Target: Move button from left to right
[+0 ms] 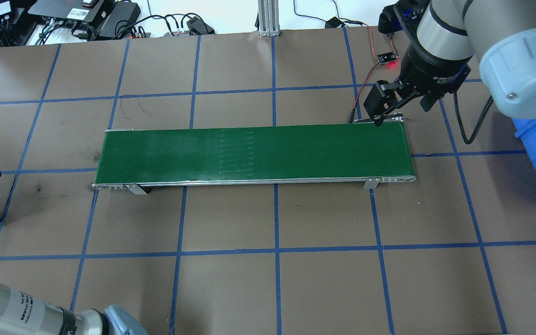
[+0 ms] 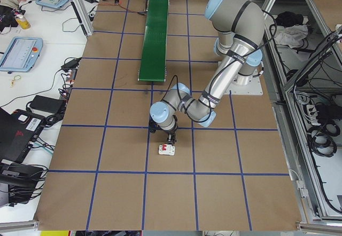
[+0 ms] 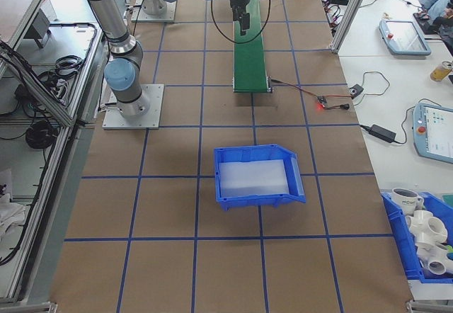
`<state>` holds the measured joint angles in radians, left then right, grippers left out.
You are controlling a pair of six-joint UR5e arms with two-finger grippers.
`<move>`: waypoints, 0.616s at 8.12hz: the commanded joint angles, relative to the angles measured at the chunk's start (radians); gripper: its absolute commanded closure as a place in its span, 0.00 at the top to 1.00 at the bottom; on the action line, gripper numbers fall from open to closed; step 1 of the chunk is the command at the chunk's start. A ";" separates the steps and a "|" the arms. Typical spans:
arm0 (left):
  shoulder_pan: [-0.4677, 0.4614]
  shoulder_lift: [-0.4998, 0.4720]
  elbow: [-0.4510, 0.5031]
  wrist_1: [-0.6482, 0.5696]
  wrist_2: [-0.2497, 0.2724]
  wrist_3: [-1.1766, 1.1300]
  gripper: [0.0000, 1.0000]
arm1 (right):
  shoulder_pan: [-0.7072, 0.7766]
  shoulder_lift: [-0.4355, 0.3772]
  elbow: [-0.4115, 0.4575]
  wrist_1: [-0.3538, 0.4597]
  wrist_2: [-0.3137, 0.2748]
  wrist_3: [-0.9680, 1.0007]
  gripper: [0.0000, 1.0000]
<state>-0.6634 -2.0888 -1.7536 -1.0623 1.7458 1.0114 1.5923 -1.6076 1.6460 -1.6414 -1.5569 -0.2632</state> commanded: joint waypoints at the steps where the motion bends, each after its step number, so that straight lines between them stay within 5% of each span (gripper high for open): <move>1: -0.001 0.024 -0.004 -0.024 0.003 0.000 0.00 | 0.000 0.000 0.000 0.000 0.000 0.001 1.00; 3: -0.016 0.090 0.003 -0.124 0.000 0.000 0.00 | 0.000 0.000 0.002 0.000 0.000 -0.001 1.00; 5: -0.131 0.258 0.003 -0.217 -0.009 -0.023 0.00 | 0.000 0.000 0.002 -0.002 0.000 -0.001 1.00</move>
<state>-0.7005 -1.9706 -1.7510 -1.1973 1.7451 1.0082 1.5923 -1.6076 1.6468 -1.6420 -1.5570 -0.2637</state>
